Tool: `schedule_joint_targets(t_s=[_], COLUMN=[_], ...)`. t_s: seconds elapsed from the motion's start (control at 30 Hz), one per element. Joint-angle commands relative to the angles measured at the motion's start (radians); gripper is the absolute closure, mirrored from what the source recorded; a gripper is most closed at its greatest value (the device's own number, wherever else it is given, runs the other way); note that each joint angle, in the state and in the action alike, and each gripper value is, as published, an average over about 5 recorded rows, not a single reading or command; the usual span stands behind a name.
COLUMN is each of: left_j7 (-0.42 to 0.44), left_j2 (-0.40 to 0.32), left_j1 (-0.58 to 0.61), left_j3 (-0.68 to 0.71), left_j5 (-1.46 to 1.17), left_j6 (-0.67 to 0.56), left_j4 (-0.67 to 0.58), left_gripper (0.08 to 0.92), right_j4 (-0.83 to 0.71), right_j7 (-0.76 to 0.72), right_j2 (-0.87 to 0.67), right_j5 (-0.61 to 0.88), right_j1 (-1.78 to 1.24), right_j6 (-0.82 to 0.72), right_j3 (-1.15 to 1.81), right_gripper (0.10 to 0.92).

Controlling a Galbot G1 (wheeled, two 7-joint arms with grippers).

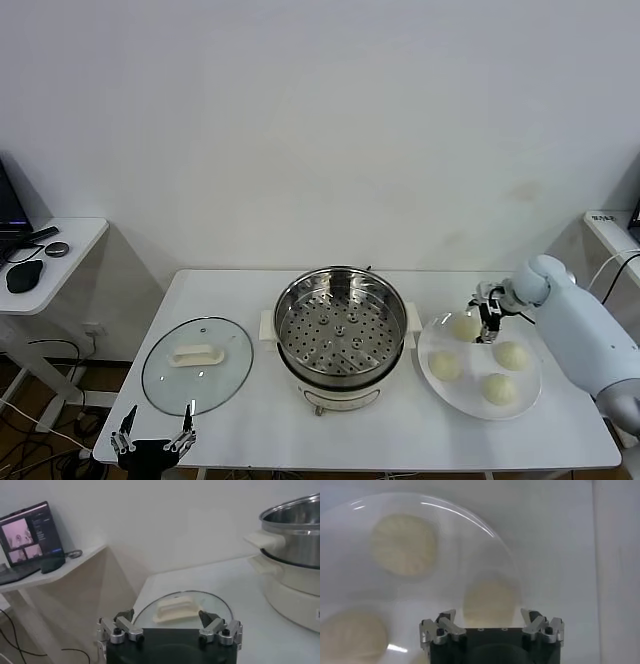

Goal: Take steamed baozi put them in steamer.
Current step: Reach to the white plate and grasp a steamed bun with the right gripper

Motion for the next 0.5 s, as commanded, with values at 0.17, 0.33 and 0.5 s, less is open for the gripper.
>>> schedule_joint_targets(t_s=[0.17,0.33,0.5], left_j7=[0.000,0.000,0.000], left_j2=[-0.001,-0.002,-0.003], left_j1=[0.000,-0.001,-0.002], left_j3=[0.003,0.006,0.009], left_j5=[0.001,0.002,0.003], left_j6=[0.001,0.001,0.001], left_j4=[0.002,0.003,0.003], left_gripper=[0.177,0.177,0.177], right_j4=[-0.031,-0.041,-0.044], right_j7=[0.014,0.027,0.037], right_j2=[0.018,0.023,0.025], right_j5=[-0.023,-0.026,-0.024], right_j1=[-0.012,-0.012,-0.014], right_j6=[0.007,0.008,0.012], right_j3=[0.004,0.006,0.009], right_gripper=[0.203,0.203,0.264])
